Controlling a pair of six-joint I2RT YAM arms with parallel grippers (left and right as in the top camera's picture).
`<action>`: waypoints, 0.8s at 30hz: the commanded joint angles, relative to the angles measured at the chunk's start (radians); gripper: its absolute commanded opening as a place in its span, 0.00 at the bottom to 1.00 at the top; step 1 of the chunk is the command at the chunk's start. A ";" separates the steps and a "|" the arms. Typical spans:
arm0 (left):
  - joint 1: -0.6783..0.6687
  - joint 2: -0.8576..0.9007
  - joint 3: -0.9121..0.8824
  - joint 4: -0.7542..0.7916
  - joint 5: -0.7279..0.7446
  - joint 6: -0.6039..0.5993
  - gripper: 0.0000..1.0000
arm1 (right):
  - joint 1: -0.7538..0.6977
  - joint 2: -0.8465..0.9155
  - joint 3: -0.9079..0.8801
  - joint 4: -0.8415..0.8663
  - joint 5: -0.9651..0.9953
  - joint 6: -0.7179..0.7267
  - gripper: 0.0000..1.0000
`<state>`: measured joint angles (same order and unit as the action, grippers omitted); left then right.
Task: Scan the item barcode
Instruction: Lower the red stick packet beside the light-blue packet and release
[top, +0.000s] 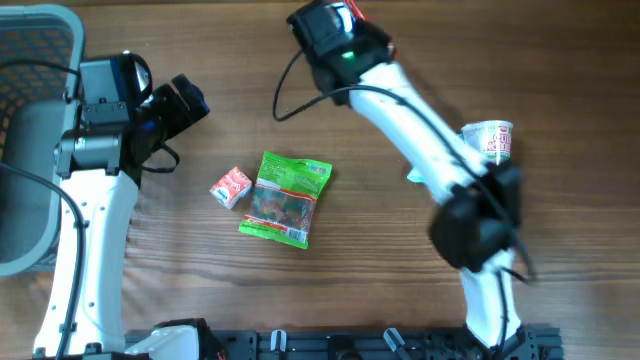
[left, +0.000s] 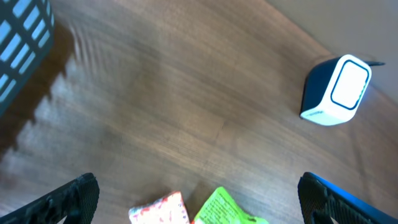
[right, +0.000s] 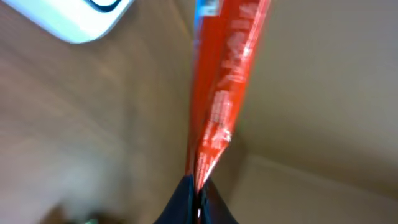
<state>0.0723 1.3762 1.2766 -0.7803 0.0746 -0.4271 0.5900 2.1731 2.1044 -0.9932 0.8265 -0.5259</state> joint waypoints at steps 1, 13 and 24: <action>0.004 -0.001 0.006 0.001 -0.008 0.004 1.00 | -0.060 -0.169 0.008 -0.196 -0.476 0.343 0.04; 0.004 -0.001 0.006 0.001 -0.009 0.004 1.00 | -0.351 -0.229 -0.549 -0.379 -0.690 0.650 0.04; 0.004 -0.001 0.006 0.001 -0.009 0.004 1.00 | -0.320 -0.303 -0.450 -0.333 -0.861 0.539 0.73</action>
<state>0.0723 1.3762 1.2766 -0.7811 0.0750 -0.4271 0.2443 1.9301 1.5944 -1.3365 0.1604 0.0875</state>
